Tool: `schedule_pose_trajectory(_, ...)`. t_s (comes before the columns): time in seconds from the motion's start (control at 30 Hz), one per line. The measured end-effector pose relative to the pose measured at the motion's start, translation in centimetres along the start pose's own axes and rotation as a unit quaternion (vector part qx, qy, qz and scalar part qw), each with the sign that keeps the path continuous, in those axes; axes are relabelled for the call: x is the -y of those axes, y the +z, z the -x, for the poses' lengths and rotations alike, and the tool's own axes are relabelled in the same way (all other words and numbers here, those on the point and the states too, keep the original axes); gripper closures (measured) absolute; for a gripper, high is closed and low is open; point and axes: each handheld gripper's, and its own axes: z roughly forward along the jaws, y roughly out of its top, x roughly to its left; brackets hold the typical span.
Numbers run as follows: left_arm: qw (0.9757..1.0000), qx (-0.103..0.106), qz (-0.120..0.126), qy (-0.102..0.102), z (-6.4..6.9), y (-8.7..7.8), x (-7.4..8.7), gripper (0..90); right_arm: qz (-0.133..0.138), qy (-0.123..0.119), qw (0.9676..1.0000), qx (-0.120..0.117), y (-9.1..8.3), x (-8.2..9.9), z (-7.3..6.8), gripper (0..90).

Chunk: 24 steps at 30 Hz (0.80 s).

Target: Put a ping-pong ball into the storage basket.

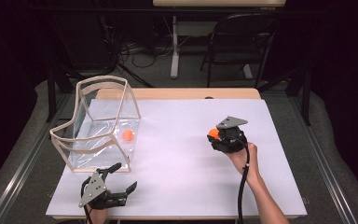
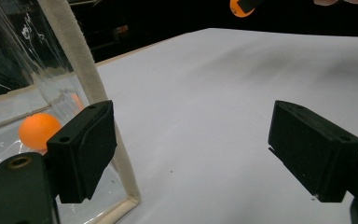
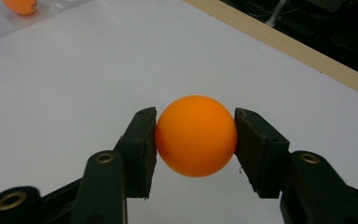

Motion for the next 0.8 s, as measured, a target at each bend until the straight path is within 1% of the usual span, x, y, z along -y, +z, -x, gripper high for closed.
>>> schedule_pose_trajectory(0.43, 1.0, 0.0, 0.0, -0.001, 0.0, 0.1, 0.1, 15.5, 0.016, -0.001, 0.9999, 0.004, -1.2, -0.6, -0.1, 50.1)
schedule_pose_trajectory(0.53, 1.0, 0.001, -0.001, -0.003, 0.0, 0.2, 0.1, 15.5, 0.018, -0.005, 0.9998, 0.004, -1.4, -0.8, -0.1, 50.2)
schedule_pose_trajectory(0.8, 1.0, 0.0, -0.001, -0.004, 0.1, 0.2, 0.1, 15.5, 0.023, -0.005, 0.9997, 0.004, -1.9, -1.1, -0.3, 50.3)
